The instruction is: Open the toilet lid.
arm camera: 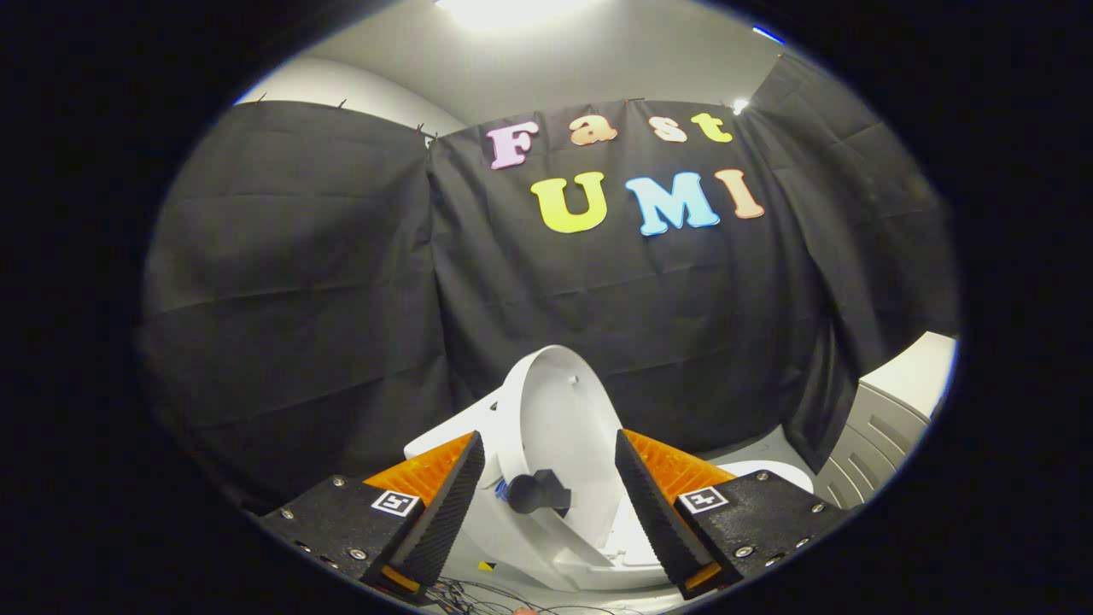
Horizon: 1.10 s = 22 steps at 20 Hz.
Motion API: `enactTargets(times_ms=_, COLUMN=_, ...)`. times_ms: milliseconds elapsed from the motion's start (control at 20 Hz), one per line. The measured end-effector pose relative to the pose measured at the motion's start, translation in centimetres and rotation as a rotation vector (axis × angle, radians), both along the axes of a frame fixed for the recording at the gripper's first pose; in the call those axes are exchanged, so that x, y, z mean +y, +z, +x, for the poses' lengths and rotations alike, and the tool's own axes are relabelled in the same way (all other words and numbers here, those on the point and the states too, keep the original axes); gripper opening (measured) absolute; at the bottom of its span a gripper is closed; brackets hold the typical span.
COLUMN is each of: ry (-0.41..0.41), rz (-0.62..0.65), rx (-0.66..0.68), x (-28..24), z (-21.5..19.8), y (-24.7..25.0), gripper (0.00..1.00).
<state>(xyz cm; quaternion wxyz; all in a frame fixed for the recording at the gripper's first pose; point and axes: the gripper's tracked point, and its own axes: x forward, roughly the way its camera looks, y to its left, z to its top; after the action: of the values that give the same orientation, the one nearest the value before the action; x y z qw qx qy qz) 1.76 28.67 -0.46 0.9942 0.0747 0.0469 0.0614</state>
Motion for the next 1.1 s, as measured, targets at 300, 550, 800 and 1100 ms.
enactTargets(times_ms=300, ry=-0.098, rz=-0.051, rx=-0.054, x=-10.6, z=-0.5, y=4.1, gripper=0.94)
enactTargets(times_ms=550, ry=-0.133, rz=-0.077, rx=-0.067, x=-18.2, z=-0.5, y=4.4, gripper=0.94)
enactTargets(times_ms=800, ry=-0.149, rz=-0.102, rx=-0.046, x=-23.3, z=-0.1, y=3.5, gripper=0.94)
enactTargets(times_ms=1100, ry=-0.094, rz=-0.163, rx=-0.046, x=-25.9, z=-0.3, y=2.3, gripper=0.94)
